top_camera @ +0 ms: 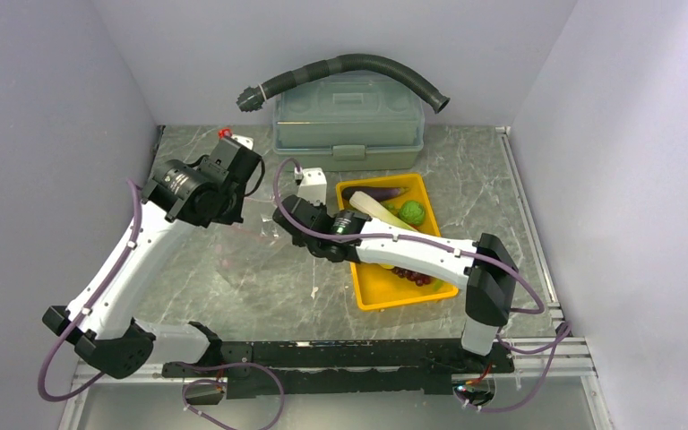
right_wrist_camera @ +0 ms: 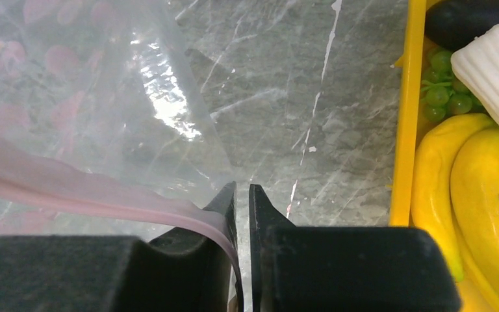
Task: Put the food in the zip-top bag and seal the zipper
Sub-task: Open the zipper of the food storage bag, then pick up the fake vegetable from the bin, then place the fake vegetable in the zipper food storage bag.
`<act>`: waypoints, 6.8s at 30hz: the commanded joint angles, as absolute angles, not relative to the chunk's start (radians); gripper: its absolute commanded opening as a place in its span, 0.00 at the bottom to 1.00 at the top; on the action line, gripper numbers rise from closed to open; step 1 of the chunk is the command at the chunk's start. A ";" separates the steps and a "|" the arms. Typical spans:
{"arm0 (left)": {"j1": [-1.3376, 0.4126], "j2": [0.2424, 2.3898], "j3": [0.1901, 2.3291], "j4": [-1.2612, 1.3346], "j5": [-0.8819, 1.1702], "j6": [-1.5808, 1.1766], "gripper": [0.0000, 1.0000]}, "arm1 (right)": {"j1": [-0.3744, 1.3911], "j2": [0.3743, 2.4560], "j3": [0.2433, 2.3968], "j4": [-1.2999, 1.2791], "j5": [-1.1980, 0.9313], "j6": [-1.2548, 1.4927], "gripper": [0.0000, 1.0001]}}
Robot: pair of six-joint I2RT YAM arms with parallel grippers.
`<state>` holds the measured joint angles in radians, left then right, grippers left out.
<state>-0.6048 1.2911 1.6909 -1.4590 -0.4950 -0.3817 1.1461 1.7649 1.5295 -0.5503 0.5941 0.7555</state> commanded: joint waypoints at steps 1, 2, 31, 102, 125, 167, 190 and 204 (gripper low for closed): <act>-0.616 1.299 1.701 -1.432 -0.579 -0.365 0.00 | 1.127 1.701 1.515 -0.537 0.556 0.708 0.20; -0.618 1.300 1.697 -1.425 -0.581 -0.365 0.00 | 1.125 1.695 1.515 -0.531 0.548 0.703 0.21; -0.663 1.336 1.596 -1.295 -0.654 -0.355 0.00 | 1.100 1.172 1.244 -0.493 0.432 0.358 0.67; -0.700 1.131 1.184 -0.934 -0.600 -0.272 0.00 | 0.457 1.476 0.982 -0.494 0.156 0.034 0.76; -0.700 1.126 1.180 -0.928 -0.594 -0.269 0.00 | 0.512 1.348 1.006 -0.582 0.235 0.045 0.00; -0.619 1.147 1.192 -0.887 -0.504 -0.361 0.00 | 1.121 1.334 1.297 -0.817 0.365 0.299 0.00; -0.618 1.100 1.173 -0.850 -0.413 -0.400 0.00 | 1.123 1.688 1.601 -0.948 0.242 0.443 0.00; -0.618 1.105 1.177 -0.861 -0.418 -0.410 0.00 | 1.114 1.763 1.708 -1.018 0.207 0.468 0.00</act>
